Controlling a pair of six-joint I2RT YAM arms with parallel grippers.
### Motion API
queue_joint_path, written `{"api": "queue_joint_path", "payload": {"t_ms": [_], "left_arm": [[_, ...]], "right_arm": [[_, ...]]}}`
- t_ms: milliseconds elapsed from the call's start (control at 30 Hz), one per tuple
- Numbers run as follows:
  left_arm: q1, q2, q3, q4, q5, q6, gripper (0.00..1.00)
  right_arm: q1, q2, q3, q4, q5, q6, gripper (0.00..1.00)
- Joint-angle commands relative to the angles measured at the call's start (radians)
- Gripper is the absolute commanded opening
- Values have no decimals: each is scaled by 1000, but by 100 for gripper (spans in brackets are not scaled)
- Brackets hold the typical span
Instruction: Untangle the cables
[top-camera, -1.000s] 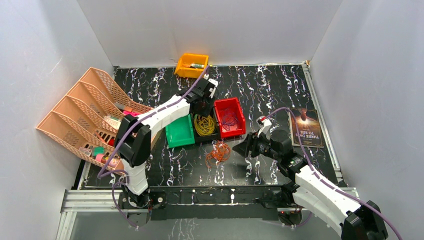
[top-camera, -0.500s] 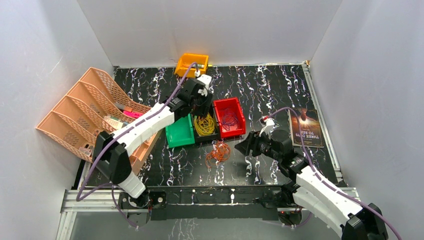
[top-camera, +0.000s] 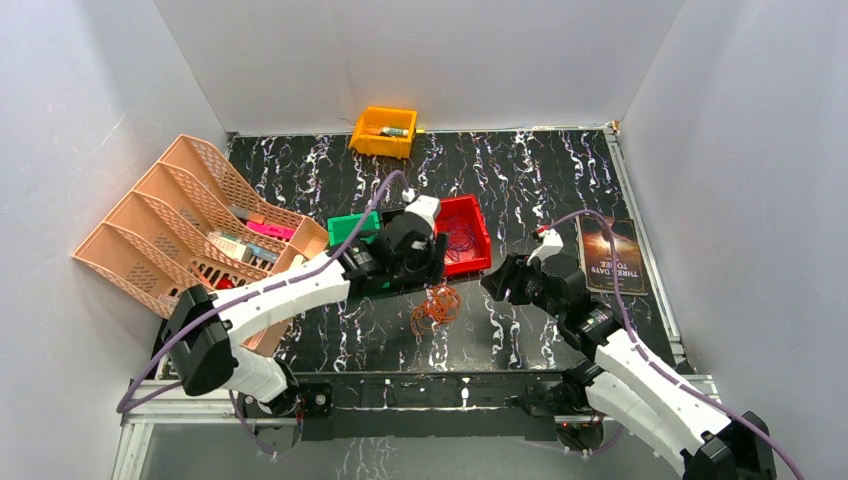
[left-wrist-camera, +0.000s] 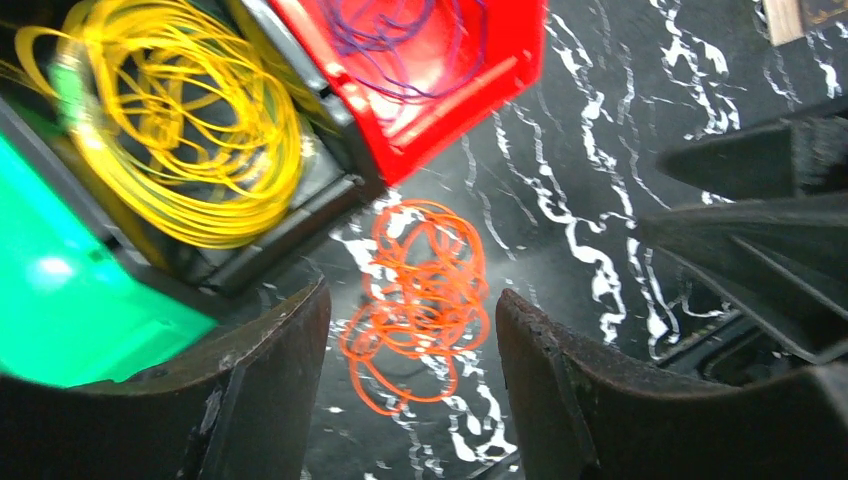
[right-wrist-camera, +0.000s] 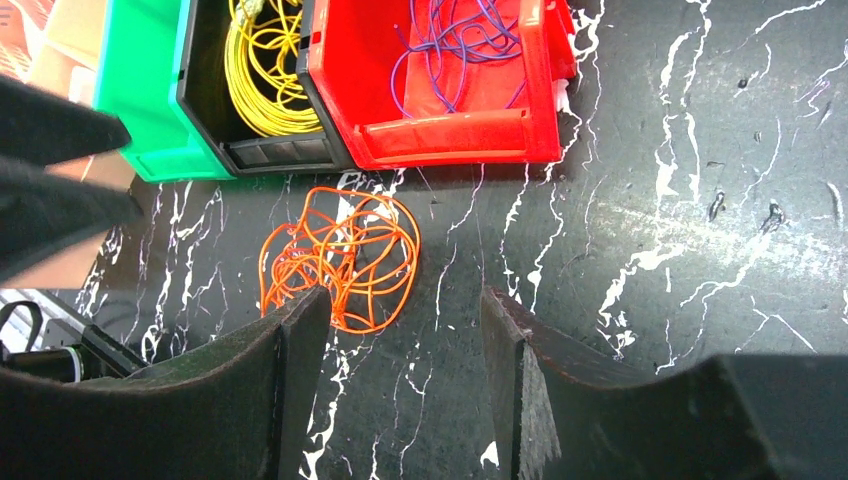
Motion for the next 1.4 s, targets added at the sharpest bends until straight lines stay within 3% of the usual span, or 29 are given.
{"api": "queue_joint_path", "payload": {"t_ms": [0, 267, 600, 900, 1167, 1367], "left_arm": [[-121, 22, -5, 68, -125, -196, 61], [-204, 129, -8, 54, -232, -345, 62], [-209, 203, 17, 29, -249, -316, 57], [-214, 224, -3, 30, -232, -327, 38], [-214, 191, 29, -19, -301, -272, 0], [-213, 81, 69, -28, -328, -96, 0]], "right_arm": [[2, 17, 19, 32, 11, 24, 65], [3, 23, 13, 38, 14, 39, 65], [2, 41, 11, 48, -7, 45, 65], [3, 46, 8, 51, -10, 51, 65], [2, 22, 5, 60, -15, 42, 65], [2, -32, 0, 166, -98, -28, 66]]}}
